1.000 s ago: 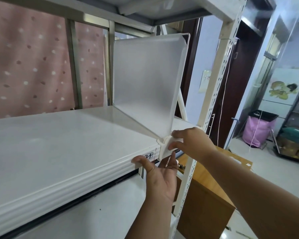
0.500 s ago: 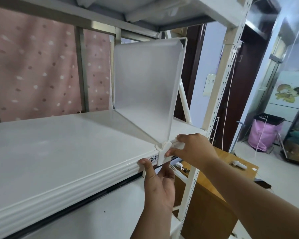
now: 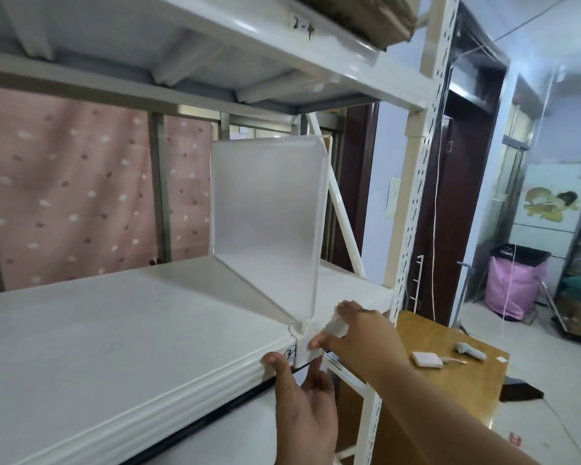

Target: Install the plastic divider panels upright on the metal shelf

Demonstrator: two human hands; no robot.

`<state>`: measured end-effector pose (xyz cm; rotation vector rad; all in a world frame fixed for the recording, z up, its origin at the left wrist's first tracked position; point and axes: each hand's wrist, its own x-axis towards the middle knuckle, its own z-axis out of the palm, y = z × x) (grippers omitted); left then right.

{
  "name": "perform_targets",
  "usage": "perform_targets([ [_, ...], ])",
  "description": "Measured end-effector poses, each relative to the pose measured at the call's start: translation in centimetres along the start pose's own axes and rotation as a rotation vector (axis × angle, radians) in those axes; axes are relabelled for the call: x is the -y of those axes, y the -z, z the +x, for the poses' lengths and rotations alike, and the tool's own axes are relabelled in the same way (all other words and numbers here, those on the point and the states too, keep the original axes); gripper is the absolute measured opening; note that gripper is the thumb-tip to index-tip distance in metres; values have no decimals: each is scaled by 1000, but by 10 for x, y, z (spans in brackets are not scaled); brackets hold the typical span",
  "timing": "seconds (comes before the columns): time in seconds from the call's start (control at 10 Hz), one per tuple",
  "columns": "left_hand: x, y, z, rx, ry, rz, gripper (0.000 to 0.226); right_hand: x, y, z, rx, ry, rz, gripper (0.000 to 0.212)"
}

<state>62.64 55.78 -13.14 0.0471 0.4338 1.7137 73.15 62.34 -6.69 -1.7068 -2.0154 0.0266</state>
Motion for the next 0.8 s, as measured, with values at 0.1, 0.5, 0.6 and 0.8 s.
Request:
perform_targets([
  [0.1, -11, 3, -7, 20, -19, 133, 91, 3, 3, -3, 39, -22, 60, 98],
  [0.5, -132, 40, -58, 38, 284, 1113, 69, 41, 37, -22, 221, -54, -41, 47],
  [0.6, -178, 49, -74, 37, 328, 1341, 67, 42, 38, -24, 199, -23, -139, 53],
  [0.8, -233, 90, -94, 212, -69, 1879, 31, 69, 37, -27, 243, 22, -327, 45],
])
